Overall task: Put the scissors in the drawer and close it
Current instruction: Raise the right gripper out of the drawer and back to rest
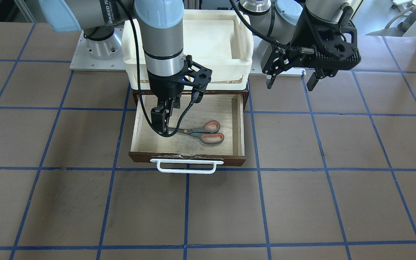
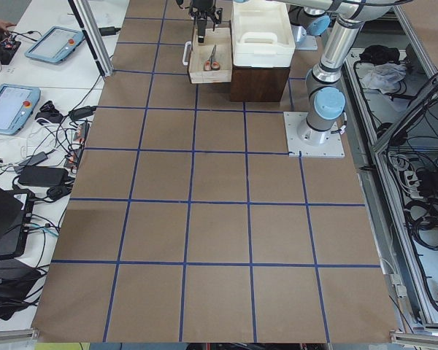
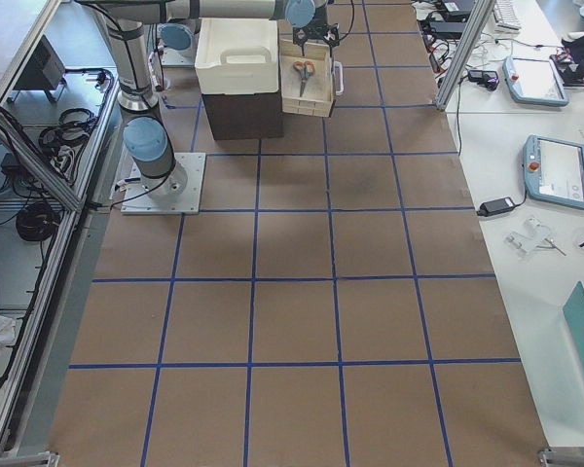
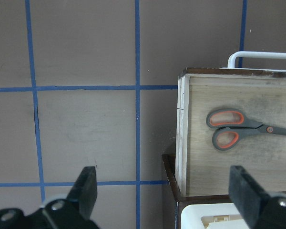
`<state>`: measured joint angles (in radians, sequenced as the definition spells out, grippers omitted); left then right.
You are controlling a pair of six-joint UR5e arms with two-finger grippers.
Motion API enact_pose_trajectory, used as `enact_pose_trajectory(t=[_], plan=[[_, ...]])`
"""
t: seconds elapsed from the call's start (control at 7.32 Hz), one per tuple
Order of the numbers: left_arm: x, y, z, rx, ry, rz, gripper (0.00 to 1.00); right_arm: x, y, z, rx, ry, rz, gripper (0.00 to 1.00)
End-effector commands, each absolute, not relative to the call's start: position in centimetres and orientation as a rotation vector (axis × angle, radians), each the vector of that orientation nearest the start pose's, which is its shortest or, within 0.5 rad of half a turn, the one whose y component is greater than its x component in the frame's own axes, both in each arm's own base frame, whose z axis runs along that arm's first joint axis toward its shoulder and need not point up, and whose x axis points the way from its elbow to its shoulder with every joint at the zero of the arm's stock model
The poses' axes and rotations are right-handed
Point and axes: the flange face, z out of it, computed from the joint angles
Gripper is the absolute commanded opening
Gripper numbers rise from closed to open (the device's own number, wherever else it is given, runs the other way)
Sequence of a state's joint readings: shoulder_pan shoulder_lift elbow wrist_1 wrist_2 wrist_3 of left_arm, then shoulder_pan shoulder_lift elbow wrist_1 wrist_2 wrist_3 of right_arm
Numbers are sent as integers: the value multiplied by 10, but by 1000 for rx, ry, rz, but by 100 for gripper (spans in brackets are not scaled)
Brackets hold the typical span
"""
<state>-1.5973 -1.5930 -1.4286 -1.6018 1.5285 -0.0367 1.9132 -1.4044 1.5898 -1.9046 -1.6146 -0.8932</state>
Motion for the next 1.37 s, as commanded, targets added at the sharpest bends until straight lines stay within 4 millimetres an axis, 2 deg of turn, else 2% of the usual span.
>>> enact_pose_trajectory(t=[0.0,0.27,0.41,0.55,0.68,0.82,0.96,1.09,1.23], plan=[[-162,-522,531,26,3186,-190,100,246,-484,472,-1435,2865,-194,100],[-196,-537,516,122,3187,-220,100,185,-473,499,-1183,2966,-132,100],[-206,-549,511,142,3187,-236,100,153,-466,510,-1015,3016,-88,100],[-209,-564,511,151,3187,-272,100,133,-457,523,-785,3077,-108,100],[-220,-578,510,174,3190,-296,100,128,-453,528,-524,3126,-117,100],[-237,-592,494,213,3188,-308,100,130,-450,530,-294,3148,-126,100],[-245,-610,481,228,3185,-385,100,135,-445,538,-130,3115,-171,100],[-248,-622,461,236,3182,-367,100,138,-446,540,-32,3081,-188,100],[-251,-636,441,234,3184,-371,100,138,-454,541,-15,3073,-262,100]])
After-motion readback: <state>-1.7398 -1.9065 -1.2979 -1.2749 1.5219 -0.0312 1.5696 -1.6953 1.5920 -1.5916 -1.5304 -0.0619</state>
